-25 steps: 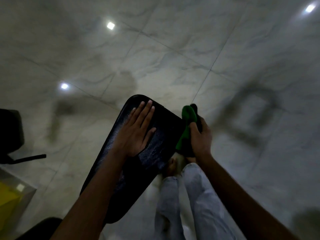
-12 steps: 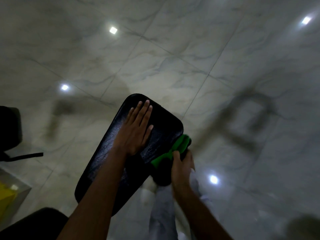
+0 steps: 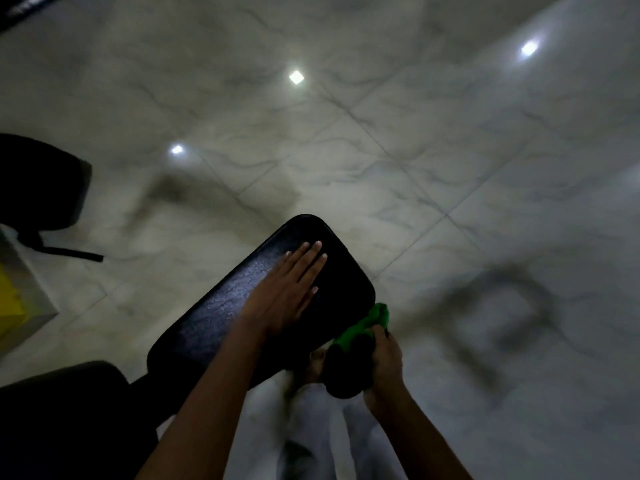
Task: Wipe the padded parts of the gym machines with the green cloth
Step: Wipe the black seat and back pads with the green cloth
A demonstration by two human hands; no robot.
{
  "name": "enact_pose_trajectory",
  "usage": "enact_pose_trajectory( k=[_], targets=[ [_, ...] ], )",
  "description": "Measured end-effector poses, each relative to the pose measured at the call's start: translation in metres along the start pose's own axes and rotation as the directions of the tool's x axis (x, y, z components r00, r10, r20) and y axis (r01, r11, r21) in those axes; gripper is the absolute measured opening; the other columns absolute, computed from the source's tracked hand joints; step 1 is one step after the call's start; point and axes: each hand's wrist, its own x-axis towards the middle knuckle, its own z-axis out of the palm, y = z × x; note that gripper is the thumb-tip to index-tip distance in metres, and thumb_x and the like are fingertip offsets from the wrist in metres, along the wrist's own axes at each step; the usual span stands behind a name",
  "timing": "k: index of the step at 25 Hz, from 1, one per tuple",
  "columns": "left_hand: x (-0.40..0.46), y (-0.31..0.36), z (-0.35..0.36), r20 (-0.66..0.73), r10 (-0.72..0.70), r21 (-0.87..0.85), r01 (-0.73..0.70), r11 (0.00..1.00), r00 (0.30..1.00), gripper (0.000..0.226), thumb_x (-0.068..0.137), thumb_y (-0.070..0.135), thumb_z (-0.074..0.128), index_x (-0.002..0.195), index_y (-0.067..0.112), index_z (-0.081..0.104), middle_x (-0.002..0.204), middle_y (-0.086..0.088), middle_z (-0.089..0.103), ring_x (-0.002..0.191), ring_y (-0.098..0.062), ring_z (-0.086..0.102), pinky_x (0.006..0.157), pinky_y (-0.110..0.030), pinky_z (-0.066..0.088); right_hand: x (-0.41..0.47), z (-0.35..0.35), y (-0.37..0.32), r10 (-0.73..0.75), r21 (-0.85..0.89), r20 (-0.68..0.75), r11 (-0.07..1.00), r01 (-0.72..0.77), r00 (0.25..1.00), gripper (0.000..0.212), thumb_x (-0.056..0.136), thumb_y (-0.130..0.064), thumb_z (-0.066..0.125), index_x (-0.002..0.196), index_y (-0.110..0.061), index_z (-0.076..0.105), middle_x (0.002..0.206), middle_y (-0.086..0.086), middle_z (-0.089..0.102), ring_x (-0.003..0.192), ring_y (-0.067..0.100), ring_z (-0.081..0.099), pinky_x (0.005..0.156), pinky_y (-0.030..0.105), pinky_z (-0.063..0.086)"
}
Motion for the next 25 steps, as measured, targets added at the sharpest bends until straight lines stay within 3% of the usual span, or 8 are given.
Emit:
enact_pose_trajectory(
  k=[3,6,8,11,14,17,22,25],
  targets=[
    [-0.004,0.005,-0.004,0.006,-0.063,-0.019,0.063,0.998,0.998,0.052,0.093,0.028,0.034,0.140,0.005,0.041,0.147,-0.016,0.040,0.135,-0.030,0.039,0.106,-0.045,0.035,0.003,-0.009,-0.009,0.006,-0.112,0.085,0.994,0.004,0.996,0.021,0.099,-0.009,0.042,0.084,-0.004,0.056,0.073,0.011,0.055,0.072,0.024,0.052,0.051,0.025,0.047],
    [-0.009,0.010,-0.007,0.016,-0.130,-0.063,0.131,0.989,0.991,0.052,0.092,0.028,0.033,0.137,0.005,0.048,0.146,-0.016,0.042,0.133,-0.031,0.043,0.104,-0.045,0.038,0.010,-0.023,-0.027,-0.167,-0.391,0.066,0.903,0.180,0.984,0.017,0.099,-0.011,0.044,0.100,-0.003,0.060,0.091,0.019,0.060,0.083,0.031,0.056,0.067,0.030,0.047],
    [-0.015,0.016,-0.008,0.010,-0.239,-0.086,0.239,0.967,0.971,0.052,0.090,0.027,0.034,0.133,0.004,0.053,0.143,-0.018,0.046,0.130,-0.032,0.047,0.100,-0.044,0.043,0.010,-0.028,-0.058,-0.325,-0.547,0.165,0.755,0.361,0.931,0.025,0.095,-0.014,0.052,0.119,-0.007,0.057,0.112,0.020,0.060,0.104,0.036,0.056,0.085,0.039,0.045],
    [-0.027,0.030,-0.012,-0.034,-0.479,-0.188,0.465,0.865,0.877,0.051,0.088,0.028,0.037,0.129,0.005,0.056,0.140,-0.017,0.049,0.126,-0.032,0.050,0.099,-0.042,0.043,0.010,-0.008,-0.108,-0.453,-0.670,0.493,0.347,0.656,0.743,0.056,0.086,-0.019,0.064,0.138,-0.014,0.047,0.128,0.013,0.056,0.117,0.028,0.052,0.092,0.031,0.038],
    [-0.041,0.046,-0.004,-0.090,-0.590,-0.191,0.568,0.801,0.802,0.050,0.089,0.029,0.039,0.134,0.009,0.050,0.145,-0.012,0.044,0.132,-0.027,0.043,0.107,-0.036,0.035,0.015,0.039,-0.147,-0.323,-0.490,0.836,-0.076,0.869,0.443,0.066,0.074,-0.027,0.061,0.138,-0.017,0.048,0.126,0.008,0.054,0.107,0.015,0.052,0.083,0.027,0.039],
    [-0.045,0.058,0.005,-0.124,-0.724,-0.240,0.687,0.686,0.679,0.047,0.095,0.026,0.038,0.138,0.009,0.044,0.149,-0.011,0.037,0.137,-0.024,0.033,0.113,-0.035,0.027,0.028,0.091,-0.175,-0.077,-0.177,0.984,-0.388,0.905,0.160,0.067,0.073,-0.037,0.056,0.138,-0.024,0.047,0.129,0.011,0.054,0.105,0.026,0.059,0.074,0.030,0.047],
    [-0.012,0.091,0.022,-0.216,-0.935,-0.410,0.843,0.349,0.283,0.047,0.102,0.027,0.025,0.137,0.002,0.041,0.144,-0.018,0.041,0.134,-0.031,0.035,0.115,-0.035,0.020,0.009,0.164,-0.208,0.392,0.411,0.895,-0.545,0.731,-0.211,0.060,0.080,-0.054,0.045,0.137,-0.036,0.040,0.130,0.007,0.057,0.092,0.027,0.065,0.066,0.035,0.053],
    [0.019,0.109,0.034,-0.270,-0.963,-0.462,0.880,0.114,-0.017,0.052,0.102,0.028,0.021,0.130,-0.004,0.051,0.140,-0.020,0.046,0.131,-0.033,0.038,0.116,-0.033,0.015,-0.005,0.193,-0.203,0.575,0.600,0.763,-0.461,0.654,-0.295,0.057,0.081,-0.052,0.047,0.136,-0.038,0.038,0.128,0.009,0.059,0.087,0.030,0.067,0.062,0.039,0.056]
  ],
)
